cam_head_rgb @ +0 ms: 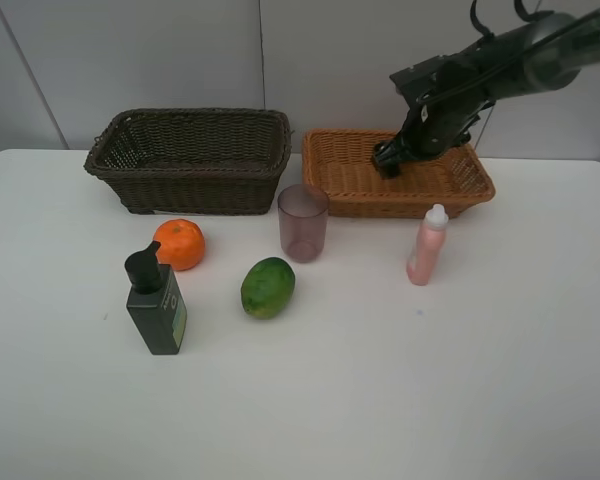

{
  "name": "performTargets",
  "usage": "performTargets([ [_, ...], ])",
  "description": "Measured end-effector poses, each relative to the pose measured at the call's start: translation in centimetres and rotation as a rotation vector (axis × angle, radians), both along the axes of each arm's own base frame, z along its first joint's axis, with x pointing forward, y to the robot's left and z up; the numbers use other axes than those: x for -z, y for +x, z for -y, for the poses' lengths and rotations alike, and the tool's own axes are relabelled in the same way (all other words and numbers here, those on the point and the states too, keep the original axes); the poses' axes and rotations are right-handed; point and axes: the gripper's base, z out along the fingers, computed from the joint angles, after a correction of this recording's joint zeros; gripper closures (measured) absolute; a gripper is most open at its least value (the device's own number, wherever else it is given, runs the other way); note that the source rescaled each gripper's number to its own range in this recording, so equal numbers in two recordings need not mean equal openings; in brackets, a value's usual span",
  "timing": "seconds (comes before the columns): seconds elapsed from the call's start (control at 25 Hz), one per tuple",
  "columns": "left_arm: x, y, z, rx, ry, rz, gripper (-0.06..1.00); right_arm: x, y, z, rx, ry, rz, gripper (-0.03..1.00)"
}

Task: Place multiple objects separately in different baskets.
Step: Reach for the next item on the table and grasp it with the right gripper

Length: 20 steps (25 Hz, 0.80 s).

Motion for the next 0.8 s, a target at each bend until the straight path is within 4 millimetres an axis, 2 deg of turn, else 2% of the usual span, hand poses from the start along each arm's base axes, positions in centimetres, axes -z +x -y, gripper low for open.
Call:
performTargets([
  [0.24, 0.0, 0.0, 0.0, 0.000, 0.000, 0.000, -0.06, -0.8, -0.4, -0.7, -0.009, 0.005, 0.006, -0.01],
  [0.48, 0.0, 0.0, 0.0, 0.000, 0.000, 0.000, -0.06, -4.1, -1.3, -1.2, -0.004, 0.023, 0.041, -0.01],
  [0.8, 0.0, 0.0, 0.0, 0.000, 0.000, 0.000, -0.06, -7.8, -3.9, -1.8, 0.054, 0.046, -0.022, -0.01],
])
